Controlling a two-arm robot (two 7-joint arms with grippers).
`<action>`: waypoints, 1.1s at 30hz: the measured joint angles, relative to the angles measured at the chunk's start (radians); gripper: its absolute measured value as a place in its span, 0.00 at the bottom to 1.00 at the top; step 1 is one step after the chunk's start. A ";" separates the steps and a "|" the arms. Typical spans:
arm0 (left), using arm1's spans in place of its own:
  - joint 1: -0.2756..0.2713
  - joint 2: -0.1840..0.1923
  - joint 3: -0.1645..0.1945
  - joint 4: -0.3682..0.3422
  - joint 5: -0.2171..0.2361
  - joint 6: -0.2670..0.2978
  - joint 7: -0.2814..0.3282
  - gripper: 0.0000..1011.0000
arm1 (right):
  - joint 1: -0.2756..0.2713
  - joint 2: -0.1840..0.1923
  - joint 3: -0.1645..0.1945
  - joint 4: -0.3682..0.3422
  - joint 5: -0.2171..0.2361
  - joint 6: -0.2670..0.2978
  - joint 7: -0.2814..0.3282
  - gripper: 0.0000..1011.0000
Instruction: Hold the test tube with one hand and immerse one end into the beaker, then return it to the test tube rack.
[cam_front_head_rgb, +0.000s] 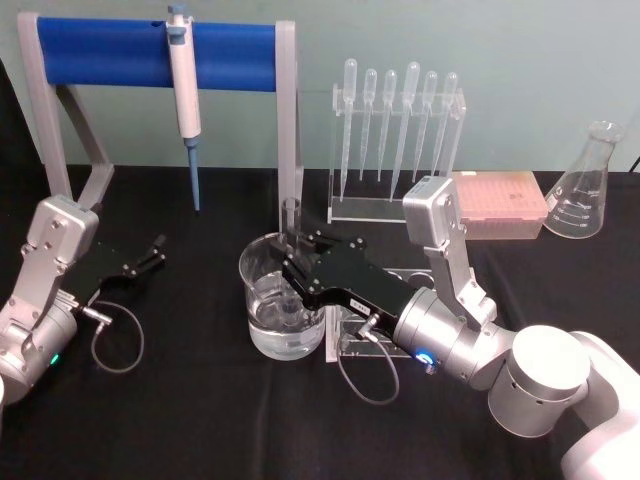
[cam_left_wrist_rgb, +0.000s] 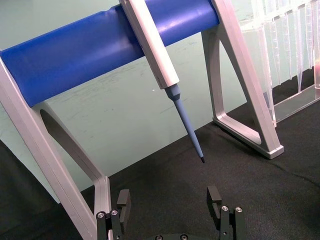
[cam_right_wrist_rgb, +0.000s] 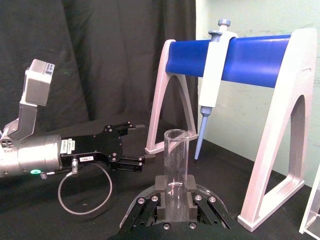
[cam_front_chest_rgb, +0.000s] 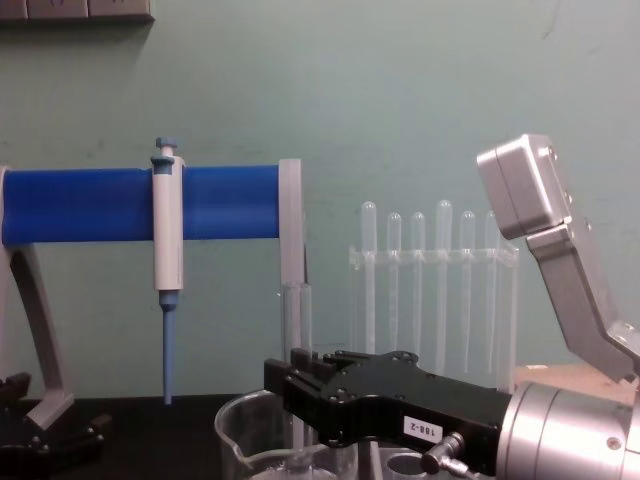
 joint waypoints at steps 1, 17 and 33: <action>0.000 0.000 0.000 0.000 0.000 0.000 0.000 0.99 | 0.000 0.000 0.000 0.000 0.000 0.000 0.000 0.22; 0.000 0.000 0.000 0.000 0.000 0.000 0.000 0.99 | 0.000 0.000 0.000 0.000 0.000 0.000 0.000 0.22; 0.000 0.000 0.000 0.000 0.000 0.000 0.000 0.99 | 0.000 0.000 0.000 0.000 0.000 0.000 0.000 0.22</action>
